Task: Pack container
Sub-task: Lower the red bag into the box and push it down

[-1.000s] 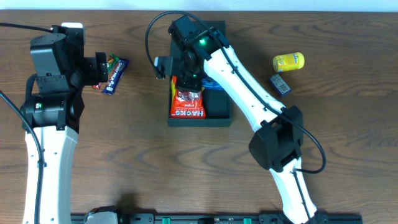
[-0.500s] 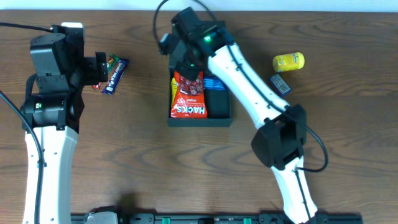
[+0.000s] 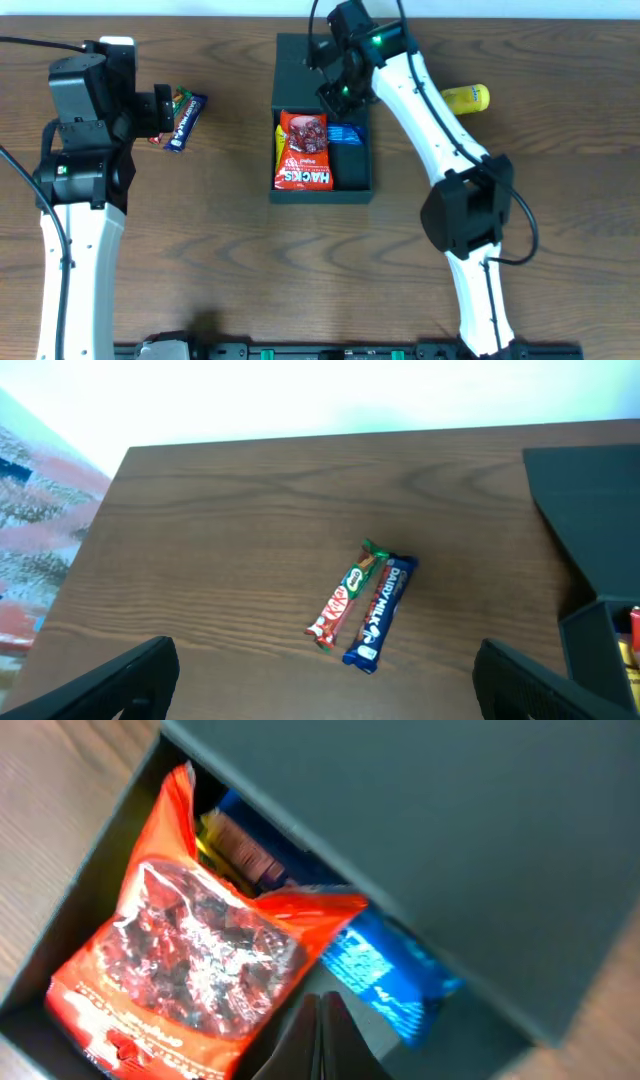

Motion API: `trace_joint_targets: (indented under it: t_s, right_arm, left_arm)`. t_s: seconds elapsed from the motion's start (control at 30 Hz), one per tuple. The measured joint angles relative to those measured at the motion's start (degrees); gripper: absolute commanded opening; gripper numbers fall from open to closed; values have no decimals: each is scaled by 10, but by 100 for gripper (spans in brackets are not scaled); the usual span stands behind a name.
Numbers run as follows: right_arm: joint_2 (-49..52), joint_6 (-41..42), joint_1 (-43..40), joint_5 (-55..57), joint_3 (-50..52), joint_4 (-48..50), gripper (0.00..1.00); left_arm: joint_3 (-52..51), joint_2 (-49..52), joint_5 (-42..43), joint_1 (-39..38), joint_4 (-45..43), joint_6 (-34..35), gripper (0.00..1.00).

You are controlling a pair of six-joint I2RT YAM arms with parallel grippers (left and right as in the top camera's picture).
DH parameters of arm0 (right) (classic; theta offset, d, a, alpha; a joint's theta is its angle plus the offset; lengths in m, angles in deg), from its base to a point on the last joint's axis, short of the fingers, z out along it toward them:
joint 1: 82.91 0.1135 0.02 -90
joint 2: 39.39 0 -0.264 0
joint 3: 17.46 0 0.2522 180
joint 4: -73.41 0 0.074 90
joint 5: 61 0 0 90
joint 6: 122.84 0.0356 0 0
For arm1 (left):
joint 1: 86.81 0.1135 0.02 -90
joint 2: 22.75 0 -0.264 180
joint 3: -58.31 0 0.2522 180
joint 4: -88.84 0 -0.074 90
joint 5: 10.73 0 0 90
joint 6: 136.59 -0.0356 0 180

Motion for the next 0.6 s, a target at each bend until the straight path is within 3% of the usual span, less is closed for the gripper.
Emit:
trace_joint_targets:
  t_s: [0.6]
  right_arm:
    - [50, 25, 60, -4, 2, -18, 1]
  left_arm:
    - [0, 0, 13, 0, 0, 0, 95]
